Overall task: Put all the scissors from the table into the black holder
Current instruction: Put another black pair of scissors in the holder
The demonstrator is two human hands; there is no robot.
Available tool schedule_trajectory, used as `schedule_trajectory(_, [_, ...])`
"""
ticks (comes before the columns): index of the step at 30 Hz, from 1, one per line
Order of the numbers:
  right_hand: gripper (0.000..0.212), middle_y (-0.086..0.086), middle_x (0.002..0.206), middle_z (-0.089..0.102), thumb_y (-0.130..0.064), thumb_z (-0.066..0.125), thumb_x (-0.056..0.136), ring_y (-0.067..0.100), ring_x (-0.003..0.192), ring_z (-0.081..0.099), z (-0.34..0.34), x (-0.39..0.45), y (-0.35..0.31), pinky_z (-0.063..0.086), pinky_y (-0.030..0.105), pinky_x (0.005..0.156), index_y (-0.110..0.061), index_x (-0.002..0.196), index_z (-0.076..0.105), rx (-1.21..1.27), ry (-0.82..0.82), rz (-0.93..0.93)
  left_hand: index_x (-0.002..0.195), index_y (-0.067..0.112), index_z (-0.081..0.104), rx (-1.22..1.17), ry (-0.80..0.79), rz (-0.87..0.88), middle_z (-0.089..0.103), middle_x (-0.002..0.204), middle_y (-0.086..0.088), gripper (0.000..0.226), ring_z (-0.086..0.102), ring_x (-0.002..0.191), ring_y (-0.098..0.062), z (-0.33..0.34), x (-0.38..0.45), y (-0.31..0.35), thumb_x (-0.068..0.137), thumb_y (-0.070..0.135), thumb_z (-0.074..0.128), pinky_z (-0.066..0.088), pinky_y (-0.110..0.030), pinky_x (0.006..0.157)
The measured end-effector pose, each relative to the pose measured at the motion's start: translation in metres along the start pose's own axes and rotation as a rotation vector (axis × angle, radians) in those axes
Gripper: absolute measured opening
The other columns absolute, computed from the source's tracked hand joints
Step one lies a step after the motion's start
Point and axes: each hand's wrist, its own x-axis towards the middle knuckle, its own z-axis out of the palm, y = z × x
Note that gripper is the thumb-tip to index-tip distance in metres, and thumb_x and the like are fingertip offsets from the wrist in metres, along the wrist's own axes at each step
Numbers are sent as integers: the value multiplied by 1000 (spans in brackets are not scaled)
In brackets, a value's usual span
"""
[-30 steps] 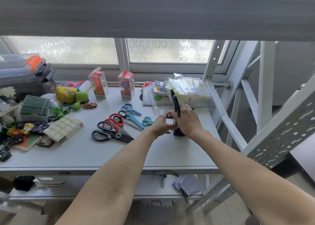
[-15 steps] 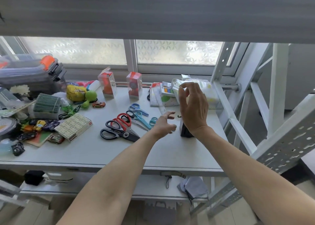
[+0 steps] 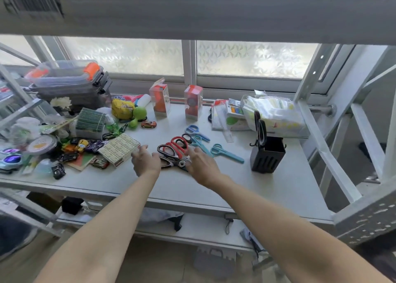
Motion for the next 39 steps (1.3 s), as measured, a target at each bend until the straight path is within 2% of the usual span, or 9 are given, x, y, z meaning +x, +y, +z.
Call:
schedule_trajectory(3, [59, 14, 147, 38, -12, 50, 95, 37, 116, 56, 14, 8, -8, 50, 44, 90, -19, 150, 31, -90, -88, -1, 143, 9, 45, 57, -169, -29, 44, 145, -21, 49, 43, 133, -37, -4, 11, -10, 95, 19, 50, 36, -40, 109])
schedule_trajectory(7, [54, 16, 140, 39, 4, 45, 92, 38, 112, 58, 26, 12, -12, 50, 42, 85, -8, 144, 38, -164, -143, 74, 136, 5, 54, -40, -249, -51, 56, 138, -14, 46, 51, 128, -33, -3, 16, -7, 90, 14, 55, 41, -36, 107])
schedule_trajectory(11, [44, 18, 130, 41, 9, 46, 89, 37, 106, 58, 30, 9, -11, 47, 40, 80, -2, 131, 46, -132, -108, 134, 86, 10, 60, -335, -268, -231, 52, 85, -13, 10, 48, 63, -27, -6, 18, 3, 83, 17, 66, 41, -27, 61])
schedule_trajectory(19, [39, 15, 119, 50, 9, 51, 87, 36, 96, 61, 24, 0, 5, 46, 40, 69, -4, 123, 46, -95, 104, 94, 67, 17, 56, -739, -441, -315, 52, 37, 7, 24, 47, 44, -9, -21, -1, 21, 90, 12, 58, 35, -24, 52])
schedule_trajectory(24, [26, 15, 109, 50, 5, 53, 83, 37, 82, 61, 5, -5, 14, 34, 34, 60, -4, 107, 51, -74, 203, 64, 88, 14, 63, -922, -688, -80, 67, 59, 4, 4, 61, 52, -7, -45, -24, 48, 90, 14, 61, 50, -19, 48])
schedule_trajectory(28, [28, 16, 106, 49, -7, 66, 83, 33, 71, 58, -23, -14, 15, 47, 41, 59, -3, 105, 48, 26, 330, 30, 92, 13, 68, -1074, -958, 137, 63, 70, 3, 11, 58, 55, -7, -58, -33, 75, 93, 22, 60, 48, -17, 48])
schedule_trajectory(31, [31, 16, 104, 49, -5, 67, 82, 27, 67, 50, -57, -23, 16, 42, 35, 56, -1, 107, 49, 130, 474, -80, 92, 15, 68, -1138, -958, 209, 60, 71, 4, 20, 54, 55, -5, -59, -37, 100, 98, 24, 52, 44, -15, 46])
schedule_trajectory(36, [29, 19, 97, 47, 7, 58, 78, 22, 74, 48, -118, -47, 22, 39, 31, 56, 9, 106, 53, 320, 713, -296, 102, 15, 67, -769, -849, 241, 58, 84, -3, 15, 52, 70, -12, -26, -60, 129, 97, 24, 57, 43, -20, 60])
schedule_trajectory(39, [24, 18, 96, 47, 3, 56, 80, 26, 74, 50, -147, -59, 37, 46, 43, 56, 8, 104, 54, 390, 822, -293, 109, 18, 64, -511, -873, 257, 62, 102, -6, 17, 57, 82, -17, 2, -84, 144, 96, 26, 59, 47, -26, 72])
